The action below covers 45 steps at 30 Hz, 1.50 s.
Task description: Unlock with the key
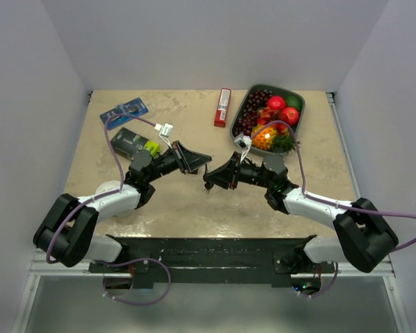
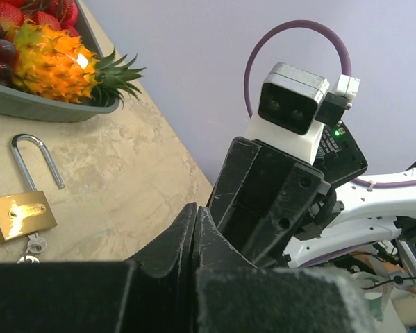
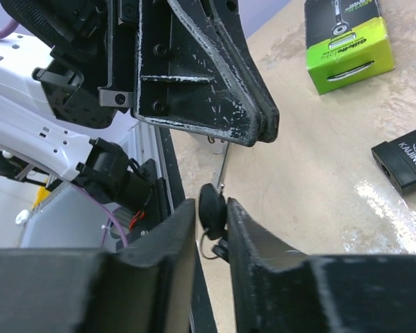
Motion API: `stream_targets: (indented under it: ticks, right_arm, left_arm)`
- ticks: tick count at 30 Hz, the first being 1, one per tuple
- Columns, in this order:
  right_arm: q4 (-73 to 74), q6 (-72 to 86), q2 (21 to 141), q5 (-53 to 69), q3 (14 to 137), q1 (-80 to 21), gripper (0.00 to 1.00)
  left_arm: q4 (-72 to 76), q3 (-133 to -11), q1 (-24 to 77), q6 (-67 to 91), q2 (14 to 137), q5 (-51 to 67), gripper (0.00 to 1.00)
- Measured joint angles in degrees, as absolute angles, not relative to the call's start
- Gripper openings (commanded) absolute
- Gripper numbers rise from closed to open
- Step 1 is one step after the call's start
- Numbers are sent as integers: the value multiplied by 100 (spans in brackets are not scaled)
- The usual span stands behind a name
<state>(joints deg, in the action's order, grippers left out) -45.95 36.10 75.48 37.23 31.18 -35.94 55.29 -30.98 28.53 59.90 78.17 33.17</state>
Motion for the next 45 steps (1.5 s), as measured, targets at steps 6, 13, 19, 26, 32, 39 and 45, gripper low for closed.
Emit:
stream_targets:
  ticks: [6,13,19,26,32,39,45]
  right_arm:
    - [-4676,3658,7627,3721,3118,-3588,0]
    - [-4709,3732,7647,3686,3109,-3577,0]
    - [-4370,3586,7430,3232,3103,-3548,0]
    - [-3881,3382,6711,2628,2978,-3135,0]
    - [-3072,2967,5839,2134,2864,-2958,0]
    - [-2300,2554,5251,1739,2836,-2956,0]
    - [-2108,2477,4818,1584,2580,-2956,0]
  left_arm:
    - [5610,-3098,2853,6040,7817,3391,0]
    - [5470,-3116,2853,5828,7747,3417,26]
    - [4268,-3328,2858,4829,7415,3247,90]
    - [1675,-4331,2858,3334,7164,1944,95]
    - [-156,-5485,2851,2497,8154,867,92]
    - [-1900,-6873,2851,1647,9900,469,93]
    - [-2648,-7402,2851,1214,10499,174,93]
